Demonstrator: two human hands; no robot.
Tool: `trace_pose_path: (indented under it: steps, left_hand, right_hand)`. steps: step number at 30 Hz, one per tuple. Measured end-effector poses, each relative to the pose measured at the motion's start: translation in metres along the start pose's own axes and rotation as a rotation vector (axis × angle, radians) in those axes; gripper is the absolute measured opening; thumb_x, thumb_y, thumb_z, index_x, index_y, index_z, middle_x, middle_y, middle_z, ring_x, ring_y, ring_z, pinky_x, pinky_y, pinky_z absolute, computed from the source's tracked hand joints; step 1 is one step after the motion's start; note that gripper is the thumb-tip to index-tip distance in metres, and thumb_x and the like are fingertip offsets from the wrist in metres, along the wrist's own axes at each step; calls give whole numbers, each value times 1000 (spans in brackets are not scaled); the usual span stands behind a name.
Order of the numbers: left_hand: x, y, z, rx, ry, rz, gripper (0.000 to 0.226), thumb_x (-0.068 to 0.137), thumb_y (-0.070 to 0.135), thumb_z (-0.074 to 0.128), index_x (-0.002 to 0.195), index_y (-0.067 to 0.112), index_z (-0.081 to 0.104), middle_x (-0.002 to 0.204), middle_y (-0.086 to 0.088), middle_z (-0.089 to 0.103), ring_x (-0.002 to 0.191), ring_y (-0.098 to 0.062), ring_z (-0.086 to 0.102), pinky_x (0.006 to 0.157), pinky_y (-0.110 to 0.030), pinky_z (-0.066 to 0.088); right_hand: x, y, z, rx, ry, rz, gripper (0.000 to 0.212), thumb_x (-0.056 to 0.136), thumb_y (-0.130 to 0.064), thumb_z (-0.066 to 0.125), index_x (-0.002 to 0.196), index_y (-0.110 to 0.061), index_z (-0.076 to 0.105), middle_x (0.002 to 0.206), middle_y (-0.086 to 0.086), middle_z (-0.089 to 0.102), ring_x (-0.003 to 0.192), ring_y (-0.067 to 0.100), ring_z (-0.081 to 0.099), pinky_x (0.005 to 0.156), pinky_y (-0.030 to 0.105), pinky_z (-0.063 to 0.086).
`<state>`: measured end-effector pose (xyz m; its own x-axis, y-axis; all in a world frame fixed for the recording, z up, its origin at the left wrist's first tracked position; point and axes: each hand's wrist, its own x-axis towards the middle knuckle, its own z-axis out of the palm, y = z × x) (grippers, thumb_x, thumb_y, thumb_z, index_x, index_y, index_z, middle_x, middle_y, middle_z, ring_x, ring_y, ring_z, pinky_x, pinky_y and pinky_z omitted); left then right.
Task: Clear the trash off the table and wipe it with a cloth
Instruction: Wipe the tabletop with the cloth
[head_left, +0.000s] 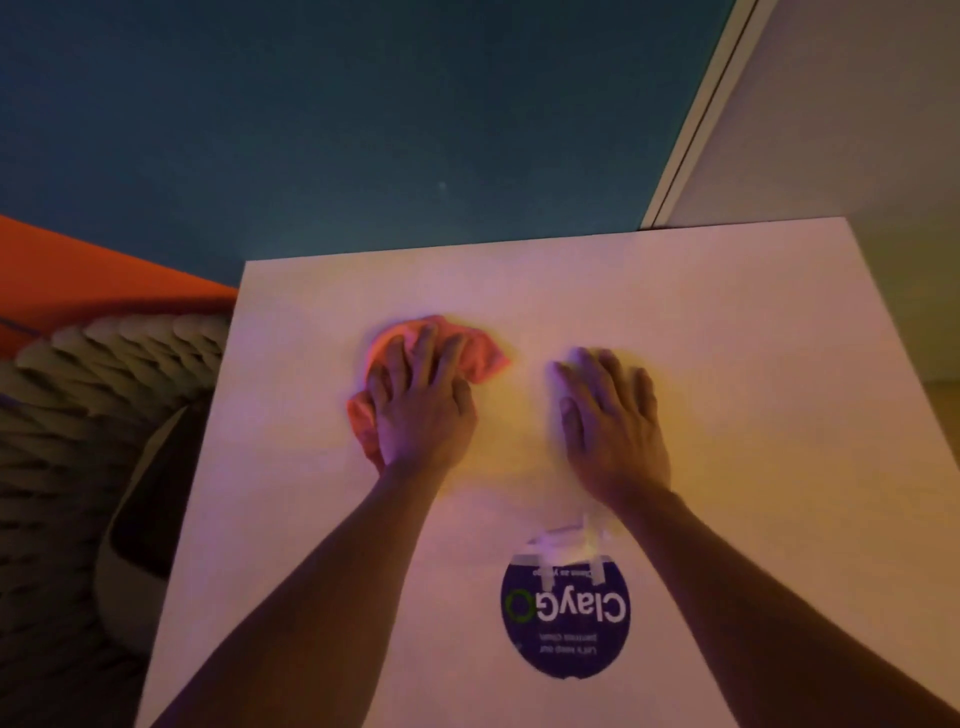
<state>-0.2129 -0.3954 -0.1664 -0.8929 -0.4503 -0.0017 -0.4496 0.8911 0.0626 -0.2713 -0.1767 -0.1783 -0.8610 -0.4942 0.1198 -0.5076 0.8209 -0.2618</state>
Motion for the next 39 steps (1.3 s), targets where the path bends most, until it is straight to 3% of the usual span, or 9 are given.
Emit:
trace_pose_path:
  steps: [10,15,21,23,27,30,32,34,39]
  left_hand:
    - [79,56,12,-7,49,-18,57,96,41,32,152,43,36,164,6,29,148,-36,28,116,-56,23]
    - [77,92,12,12,-11,183,58,97,42,26,154,42,30,167,8,20,152,-34,20,120,-55,15]
    - [59,69,5,40,29,642,50,101,43,32,150,42,40,165,14,26,152,-25,24,120,-49,21]
    - [71,64,4,47,26,598,52,99,40,33,150,43,41,164,15,27,150,-25,28,119,-47,24]
    - [86,111,11,-37,12,277,52,98,40,31,149,43,39,165,12,24,152,-31,22,120,-53,20]
    - [86,125,18,-41,-16,389,50,99,40,35,150,41,39,166,11,22,153,-32,19,120,-54,19]
    - [74,107,18,-34,10,573,49,100,42,37,149,39,43,165,13,25,153,-28,21,119,-51,23]
    - [67,77,17,-61,60,641,47,99,38,39,146,38,47,164,15,27,152,-24,25,119,-48,25]
    - [91,68,9,-65,107,377,52,92,32,42,142,37,53,159,12,38,146,-28,36,117,-48,28]
  right_hand:
    - [3,4,7,52,55,1,47,99,-29,44,145,-25,48,157,1,38,150,25,26,120,55,19]
    - [9,10,5,131,130,28,44,94,-20,48,137,-17,56,147,5,49,146,25,34,119,51,24]
    - [7,10,-3,118,154,140,50,87,-15,46,136,-12,56,140,9,51,141,29,38,117,53,26]
    - [7,9,-2,98,152,163,49,88,-16,44,135,-12,57,140,8,52,142,29,38,117,54,26]
    - [9,6,-3,85,114,170,49,88,-17,40,135,-13,56,142,8,50,143,29,36,118,53,24]
    - [11,8,-2,85,120,160,50,88,-17,40,135,-10,55,142,10,51,143,30,37,118,53,25]
    - [8,11,-3,106,139,162,51,85,-14,41,134,-10,56,141,11,51,142,30,38,118,53,25]
    - [4,10,-3,123,148,157,53,84,-11,42,135,-10,56,140,9,52,142,29,38,118,53,25]
    - [9,7,-4,149,135,177,54,82,-10,42,134,-13,58,142,6,51,144,29,36,118,53,25]
